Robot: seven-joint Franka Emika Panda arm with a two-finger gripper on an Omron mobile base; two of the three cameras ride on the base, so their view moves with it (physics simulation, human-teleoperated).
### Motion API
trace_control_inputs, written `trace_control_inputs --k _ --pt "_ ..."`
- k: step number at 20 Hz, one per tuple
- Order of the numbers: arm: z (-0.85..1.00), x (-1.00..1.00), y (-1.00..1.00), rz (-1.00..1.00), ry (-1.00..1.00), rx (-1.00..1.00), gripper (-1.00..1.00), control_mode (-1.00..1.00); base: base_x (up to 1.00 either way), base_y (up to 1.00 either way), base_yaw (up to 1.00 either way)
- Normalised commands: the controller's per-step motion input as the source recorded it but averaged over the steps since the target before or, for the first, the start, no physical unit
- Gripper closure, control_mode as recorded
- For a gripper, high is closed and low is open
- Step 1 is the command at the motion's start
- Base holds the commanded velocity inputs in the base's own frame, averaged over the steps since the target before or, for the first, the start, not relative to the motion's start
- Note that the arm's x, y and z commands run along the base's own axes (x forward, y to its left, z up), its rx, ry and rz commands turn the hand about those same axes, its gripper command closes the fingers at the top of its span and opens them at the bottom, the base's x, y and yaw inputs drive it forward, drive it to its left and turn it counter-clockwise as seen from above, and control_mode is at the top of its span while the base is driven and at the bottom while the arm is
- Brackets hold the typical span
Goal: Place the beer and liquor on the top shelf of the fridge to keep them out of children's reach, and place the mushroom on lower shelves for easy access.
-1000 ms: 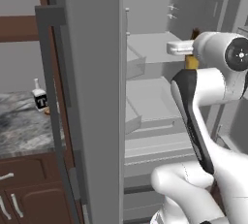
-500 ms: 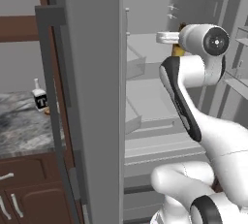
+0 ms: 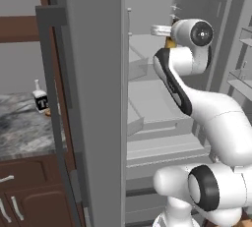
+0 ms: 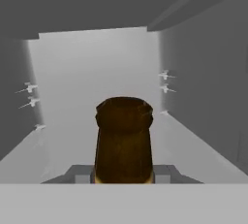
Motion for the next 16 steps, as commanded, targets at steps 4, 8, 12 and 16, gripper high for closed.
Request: trace_control_inputs --k 4,8,12,16 --pt "0.0 0.57 0.0 0.0 -0.02 0.0 1.0 -1.0 0.0 0.0 0.0" --pt "0.0 0.39 0.0 0.0 -0.12 0.0 1.0 -1.0 0.0 0.0 0.0" --pt "0.0 0.38 0.0 0.0 -0.11 0.0 1.0 -1.0 0.0 0.0 0.0" --pt "0.0 0.4 0.0 0.0 -0.04 0.0 1.0 -1.0 0.0 0.0 0.0"
